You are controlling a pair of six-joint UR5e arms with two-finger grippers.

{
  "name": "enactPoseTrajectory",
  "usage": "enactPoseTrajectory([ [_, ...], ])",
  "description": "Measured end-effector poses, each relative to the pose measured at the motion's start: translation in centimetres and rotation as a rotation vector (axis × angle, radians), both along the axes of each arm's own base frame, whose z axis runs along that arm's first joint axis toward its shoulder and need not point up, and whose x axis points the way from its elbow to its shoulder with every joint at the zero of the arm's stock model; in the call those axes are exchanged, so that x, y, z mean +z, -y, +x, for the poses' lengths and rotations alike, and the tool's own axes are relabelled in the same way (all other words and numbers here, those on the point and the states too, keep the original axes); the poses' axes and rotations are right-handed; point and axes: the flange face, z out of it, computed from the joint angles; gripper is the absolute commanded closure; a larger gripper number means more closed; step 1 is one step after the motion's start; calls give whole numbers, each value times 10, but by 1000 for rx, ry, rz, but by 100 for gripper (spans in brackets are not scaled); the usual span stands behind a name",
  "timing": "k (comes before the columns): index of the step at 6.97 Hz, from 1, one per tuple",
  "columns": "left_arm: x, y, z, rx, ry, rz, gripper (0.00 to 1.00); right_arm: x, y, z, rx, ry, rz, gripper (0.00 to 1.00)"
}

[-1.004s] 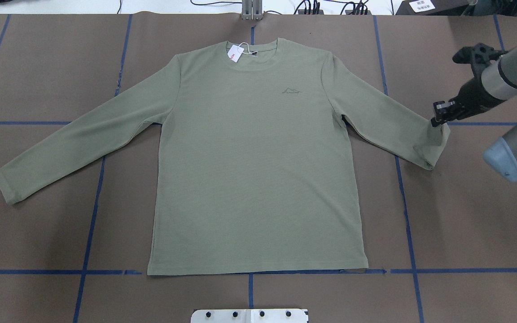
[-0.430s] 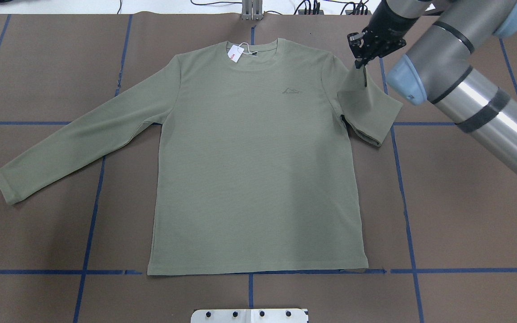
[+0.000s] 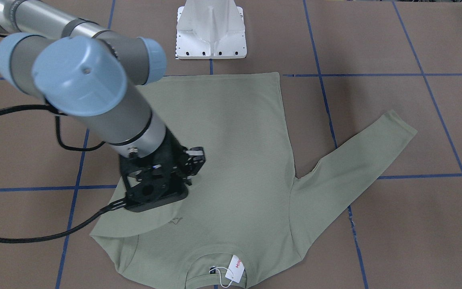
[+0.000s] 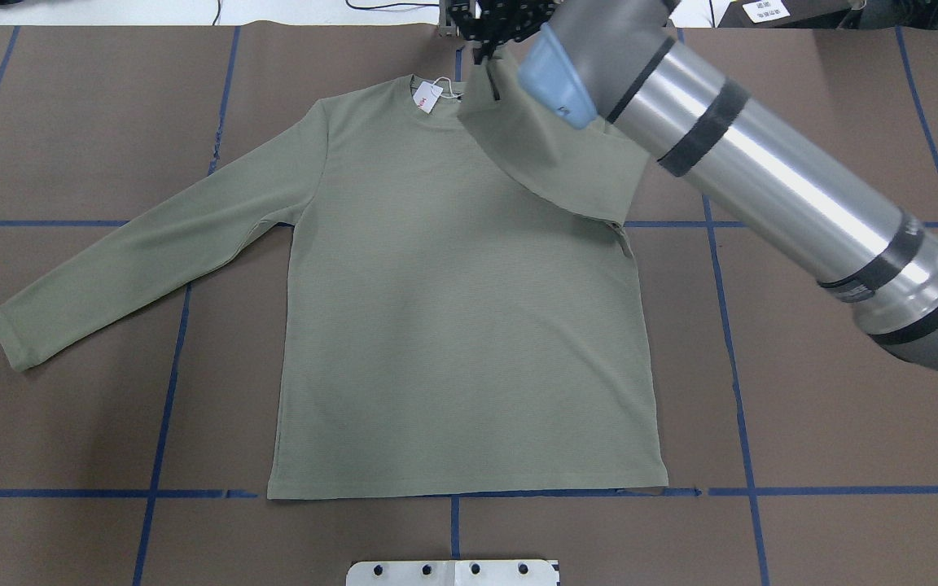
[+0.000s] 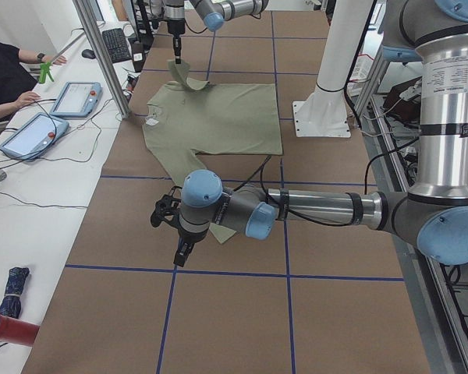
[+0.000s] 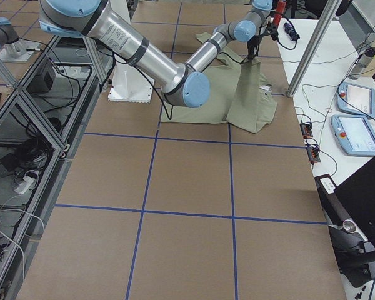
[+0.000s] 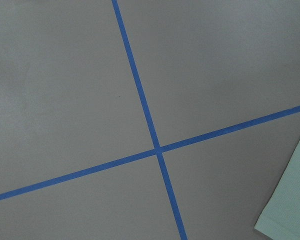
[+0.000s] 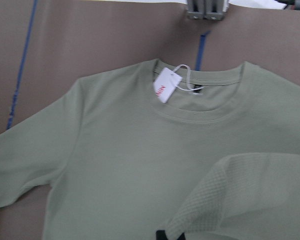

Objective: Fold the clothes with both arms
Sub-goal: 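Lift the grasped sleeve and carry it across the shirt toward the other sleeve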

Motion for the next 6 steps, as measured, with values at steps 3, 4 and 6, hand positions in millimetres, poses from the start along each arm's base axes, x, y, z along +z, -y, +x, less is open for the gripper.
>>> enactPoseTrajectory([
  [3,3,-1,0,0,-1,-8,0,-53,-91,-141,34,19,61,100],
  [4,5,-1,0,1,-1,-10,0,-48,-106,-164,40,-1,70,100],
  [6,7,-1,0,1,-1,-14,0,-35,-117,-187,48,-36,75,100],
])
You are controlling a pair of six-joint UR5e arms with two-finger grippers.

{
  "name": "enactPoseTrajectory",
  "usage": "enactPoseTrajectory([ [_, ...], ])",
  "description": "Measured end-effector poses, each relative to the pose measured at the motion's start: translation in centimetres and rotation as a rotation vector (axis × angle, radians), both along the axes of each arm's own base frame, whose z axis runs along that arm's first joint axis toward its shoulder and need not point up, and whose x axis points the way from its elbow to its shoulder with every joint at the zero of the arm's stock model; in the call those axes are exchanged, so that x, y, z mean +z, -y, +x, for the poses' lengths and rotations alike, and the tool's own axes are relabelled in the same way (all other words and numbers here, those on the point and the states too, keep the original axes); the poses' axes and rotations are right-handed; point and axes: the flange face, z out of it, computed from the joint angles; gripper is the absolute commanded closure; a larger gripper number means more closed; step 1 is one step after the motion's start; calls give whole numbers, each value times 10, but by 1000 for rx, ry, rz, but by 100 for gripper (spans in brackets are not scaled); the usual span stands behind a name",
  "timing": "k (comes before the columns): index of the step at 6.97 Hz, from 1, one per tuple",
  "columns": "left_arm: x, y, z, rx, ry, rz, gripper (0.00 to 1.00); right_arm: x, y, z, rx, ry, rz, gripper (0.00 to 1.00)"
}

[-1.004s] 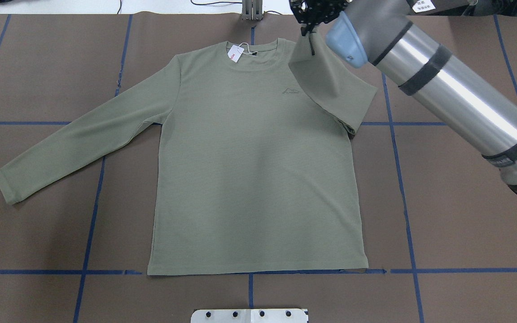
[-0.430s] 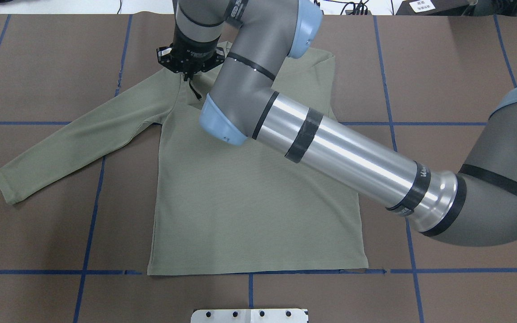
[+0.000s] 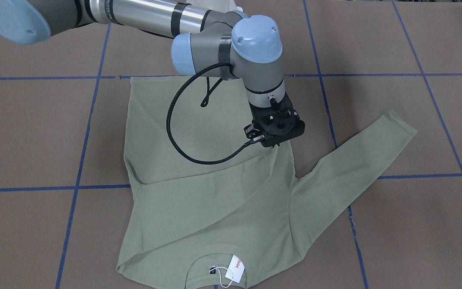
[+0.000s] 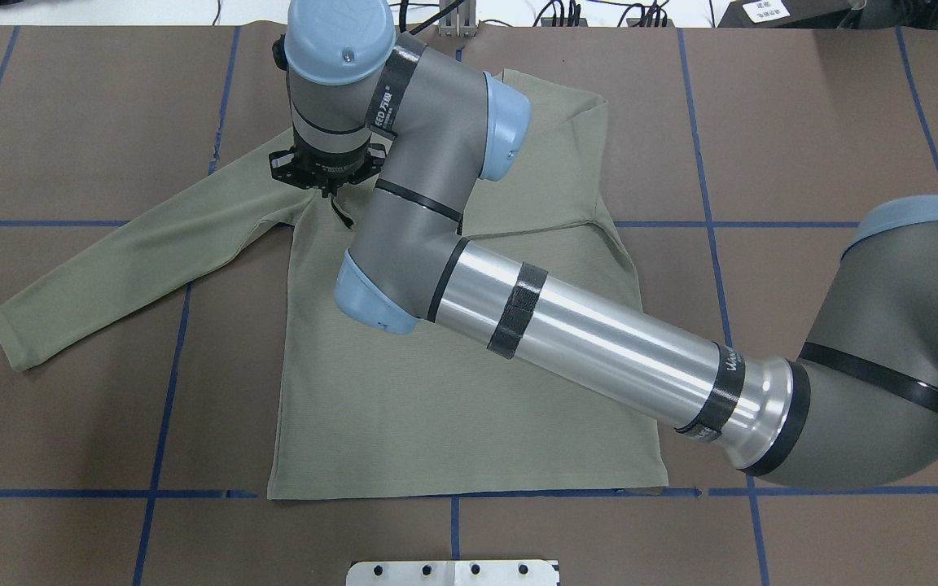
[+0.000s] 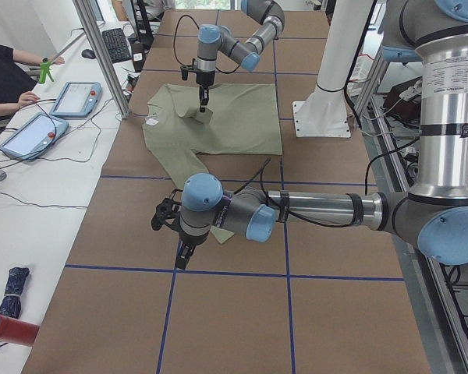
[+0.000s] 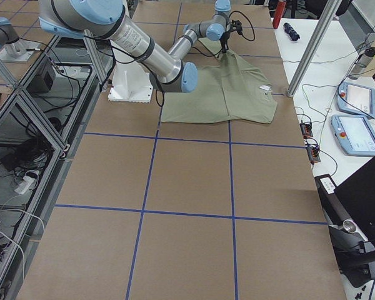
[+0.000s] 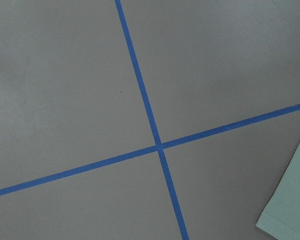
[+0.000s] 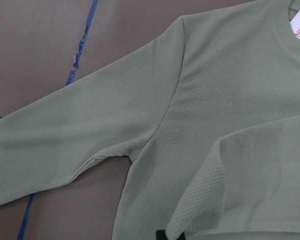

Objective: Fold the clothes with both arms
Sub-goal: 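Lift the grasped sleeve and carry it across the shirt toward the other sleeve, then lay the sleeve down across the shirt body and release it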

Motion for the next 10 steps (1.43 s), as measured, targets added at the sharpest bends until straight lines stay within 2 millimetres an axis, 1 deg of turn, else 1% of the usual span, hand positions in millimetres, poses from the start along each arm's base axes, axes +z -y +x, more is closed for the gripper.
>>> enactPoseTrajectory([
  [1,-1,1,0,0,1,2,0,3,-5,-9,-1,-11,3,91],
  [2,-2,2,0,-1,1,4,0,-2,-15,-21,1,-4,26,1],
  [3,-2,4,0,-1,3,5,0,-9,-26,-39,20,36,70,0],
  [4,0,4,0,0,4,2,0,-17,-34,-51,58,98,105,0],
  [5,4,4,0,0,4,-4,0,-21,-37,-55,95,152,117,0],
  [7,7,4,0,0,2,-11,0,-19,-37,-57,124,180,114,0],
  [8,7,4,0,-4,0,-15,0,-16,-33,-55,139,182,92,0],
  [9,5,5,2,-36,-11,-33,0,-5,-26,-49,158,171,53,0],
  [10,0,6,11,-92,-37,-55,0,14,-16,-34,159,130,6,0],
])
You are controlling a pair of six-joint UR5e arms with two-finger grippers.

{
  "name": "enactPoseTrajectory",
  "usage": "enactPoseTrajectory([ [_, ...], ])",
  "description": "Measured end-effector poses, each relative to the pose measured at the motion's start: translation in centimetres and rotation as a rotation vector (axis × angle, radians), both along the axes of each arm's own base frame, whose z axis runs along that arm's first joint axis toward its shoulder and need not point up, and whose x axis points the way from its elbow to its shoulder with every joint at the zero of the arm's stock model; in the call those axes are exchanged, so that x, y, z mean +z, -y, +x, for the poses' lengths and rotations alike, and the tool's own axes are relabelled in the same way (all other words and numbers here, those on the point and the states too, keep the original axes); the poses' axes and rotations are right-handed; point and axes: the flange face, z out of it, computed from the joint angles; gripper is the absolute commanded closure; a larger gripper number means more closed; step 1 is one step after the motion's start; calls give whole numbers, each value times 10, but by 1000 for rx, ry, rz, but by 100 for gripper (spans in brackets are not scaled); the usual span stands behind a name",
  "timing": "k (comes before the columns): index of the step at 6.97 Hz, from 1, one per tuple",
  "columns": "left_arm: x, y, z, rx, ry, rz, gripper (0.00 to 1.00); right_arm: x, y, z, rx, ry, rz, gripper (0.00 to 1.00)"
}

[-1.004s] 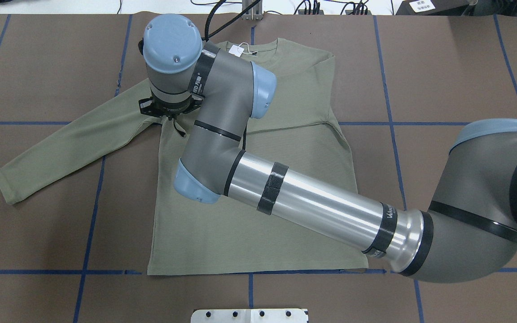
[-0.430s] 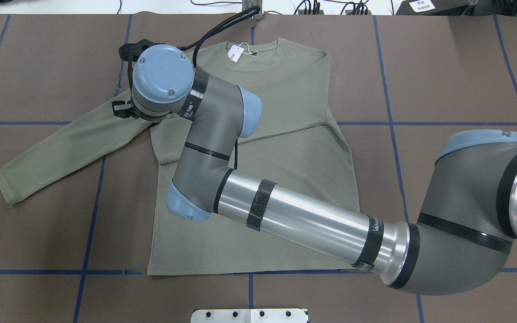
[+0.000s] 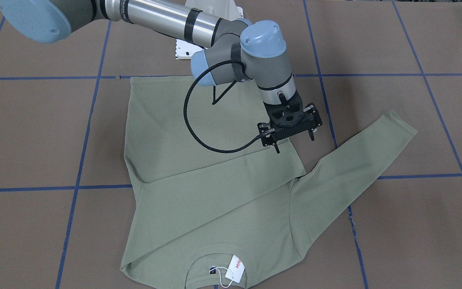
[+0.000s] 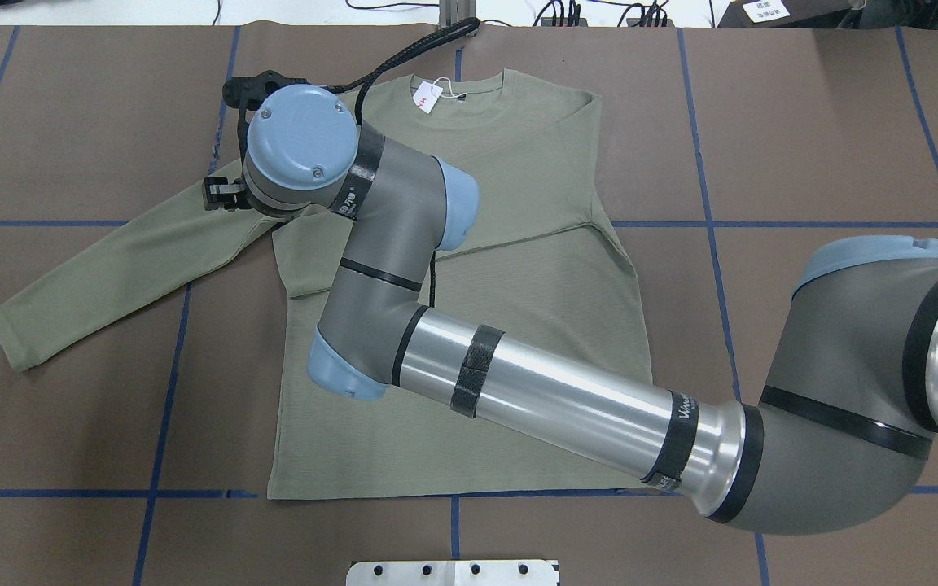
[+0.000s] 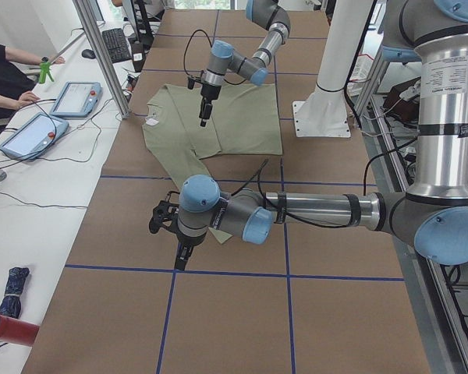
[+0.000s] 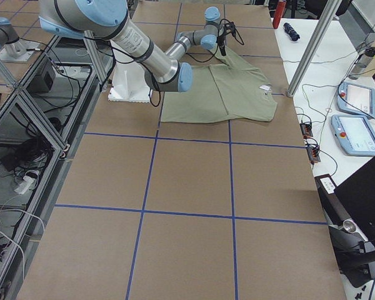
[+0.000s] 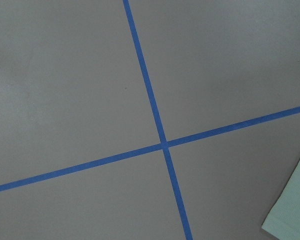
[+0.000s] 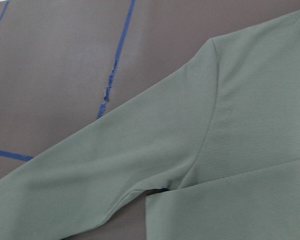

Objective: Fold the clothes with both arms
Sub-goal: 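Lay the sleeve down across the shirt body and release it, then withdraw the right gripper while the left gripper moves to the other cuff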

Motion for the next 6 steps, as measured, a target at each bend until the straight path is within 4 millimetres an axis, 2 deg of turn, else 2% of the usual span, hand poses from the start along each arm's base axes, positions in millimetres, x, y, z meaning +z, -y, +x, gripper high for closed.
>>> enactPoseTrajectory([
  [1,-1,-6,20,-53,-32,-10,0,20,14,30,-22,-49,-63,0],
  [3,7,-36,74,-161,-85,-34,0,69,43,101,-48,-134,-187,0],
  [5,3,-57,119,-248,-102,-73,0,120,72,183,-81,-222,-251,0],
  [6,-5,-66,148,-291,-100,-103,0,150,77,226,-103,-269,-248,0],
])
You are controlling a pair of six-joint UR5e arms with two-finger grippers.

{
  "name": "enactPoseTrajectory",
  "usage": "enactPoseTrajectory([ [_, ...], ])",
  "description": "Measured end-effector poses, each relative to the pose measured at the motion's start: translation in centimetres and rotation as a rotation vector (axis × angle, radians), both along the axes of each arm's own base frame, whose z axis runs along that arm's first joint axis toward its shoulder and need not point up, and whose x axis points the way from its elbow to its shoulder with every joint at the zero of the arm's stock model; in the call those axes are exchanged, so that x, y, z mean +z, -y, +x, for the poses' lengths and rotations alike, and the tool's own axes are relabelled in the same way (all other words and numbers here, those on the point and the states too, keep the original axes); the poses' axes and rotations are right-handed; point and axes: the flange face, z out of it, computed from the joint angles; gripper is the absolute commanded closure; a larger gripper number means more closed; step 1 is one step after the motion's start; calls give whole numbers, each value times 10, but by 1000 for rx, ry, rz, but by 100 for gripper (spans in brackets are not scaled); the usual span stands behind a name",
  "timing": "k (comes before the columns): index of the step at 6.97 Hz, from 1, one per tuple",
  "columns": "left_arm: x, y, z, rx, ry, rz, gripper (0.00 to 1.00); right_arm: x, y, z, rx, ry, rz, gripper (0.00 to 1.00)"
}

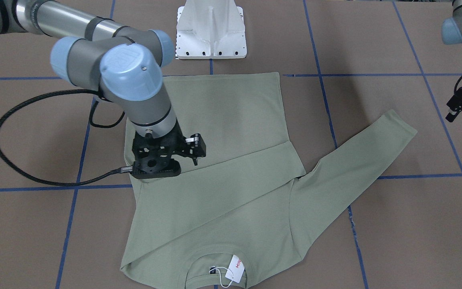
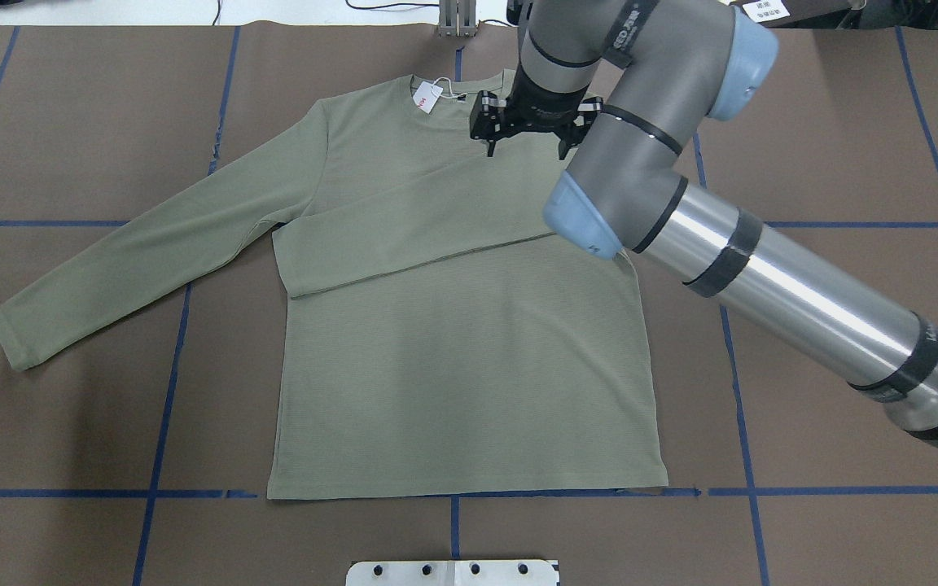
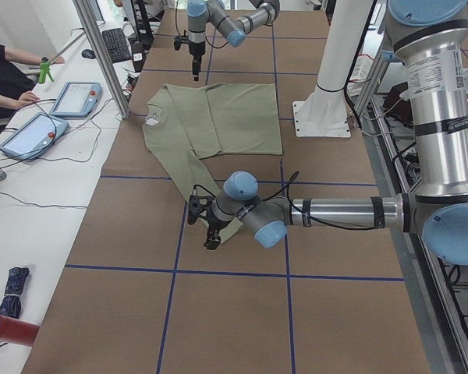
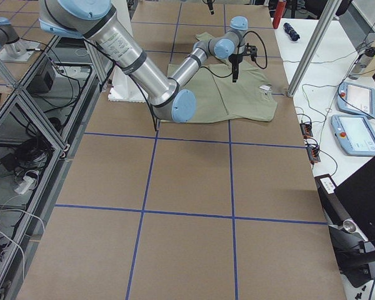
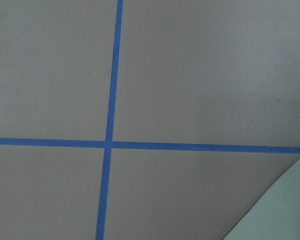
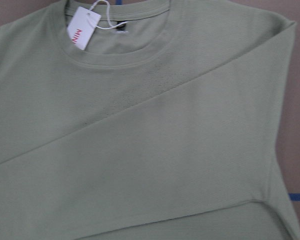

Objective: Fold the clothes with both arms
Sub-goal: 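Withdraw the right gripper while the left gripper moves to the other cuff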

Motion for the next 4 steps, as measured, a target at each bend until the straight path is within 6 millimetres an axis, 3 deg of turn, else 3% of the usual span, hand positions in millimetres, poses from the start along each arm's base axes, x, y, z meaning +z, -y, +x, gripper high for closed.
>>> enactPoseTrajectory([
  [2,-10,-20,63,-71,-20,-90,0,65,-4,82,-50,-43,24,0],
  [4,-5,-40,113,-122,-25,-180,0,127,-17,149,-103,-54,47,0],
])
